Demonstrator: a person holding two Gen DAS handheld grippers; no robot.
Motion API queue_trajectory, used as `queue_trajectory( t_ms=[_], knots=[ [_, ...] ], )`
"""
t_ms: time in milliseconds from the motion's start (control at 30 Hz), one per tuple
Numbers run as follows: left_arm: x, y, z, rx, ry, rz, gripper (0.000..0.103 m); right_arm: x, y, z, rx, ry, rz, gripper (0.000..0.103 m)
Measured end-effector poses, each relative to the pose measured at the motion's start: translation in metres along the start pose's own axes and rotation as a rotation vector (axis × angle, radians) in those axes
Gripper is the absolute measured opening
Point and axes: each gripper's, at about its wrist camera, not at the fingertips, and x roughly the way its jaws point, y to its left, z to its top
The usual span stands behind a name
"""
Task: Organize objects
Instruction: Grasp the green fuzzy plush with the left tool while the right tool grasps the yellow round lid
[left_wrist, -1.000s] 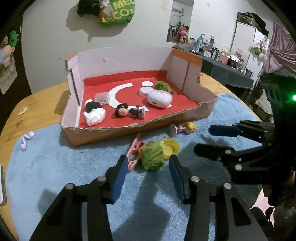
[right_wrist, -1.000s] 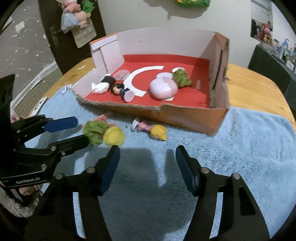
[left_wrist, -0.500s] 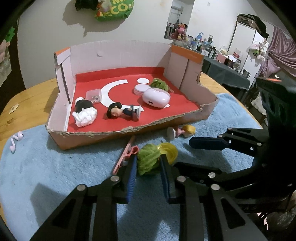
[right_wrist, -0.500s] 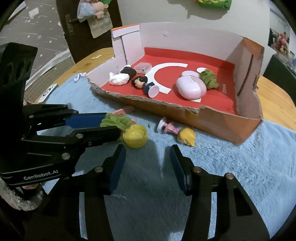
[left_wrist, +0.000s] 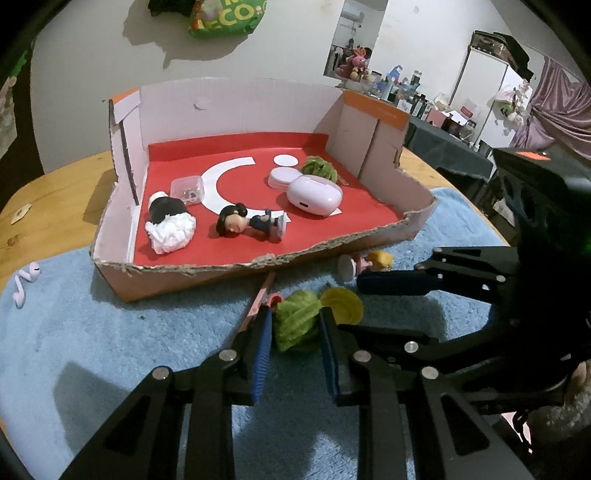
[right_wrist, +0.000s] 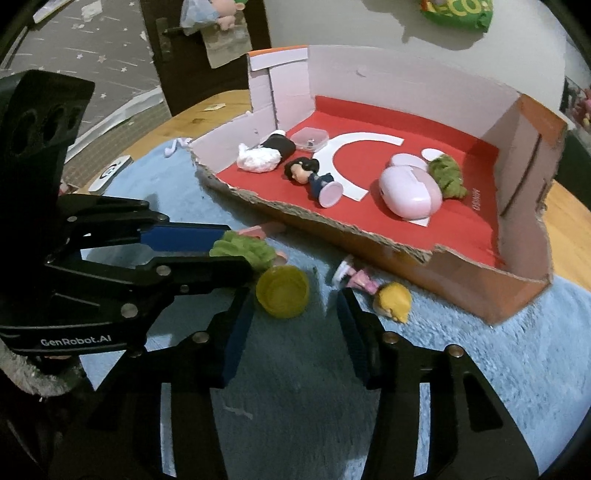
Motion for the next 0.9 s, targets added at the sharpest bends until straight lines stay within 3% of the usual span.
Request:
queue_trajectory(
  t_ms=[133,267,700,900],
  knots=[
    [0.000,-0.001,-0.001,0.017,-0.002,-0.009,0.025,0.007,0.005,0.002,-0.071,0.011,0.008,0.040],
    [0.000,-0.005,-0.002,0.027,-0.004,-0.003,0.024,0.010,0.010,0.005,-0.103,0.009,-0.025,0.029],
    [-0.003,-0.008,-0.004,0.009,-0.010,-0.018,0.023,-0.012,0.005,-0.003,-0.036,0.003,-0.101,0.029],
    [-0.010,-0.012,-0.005,0.015,-0.018,-0.023,0.023,-0.032,0.001,-0.007,0.037,-0.033,-0.073,0.029]
  ],
)
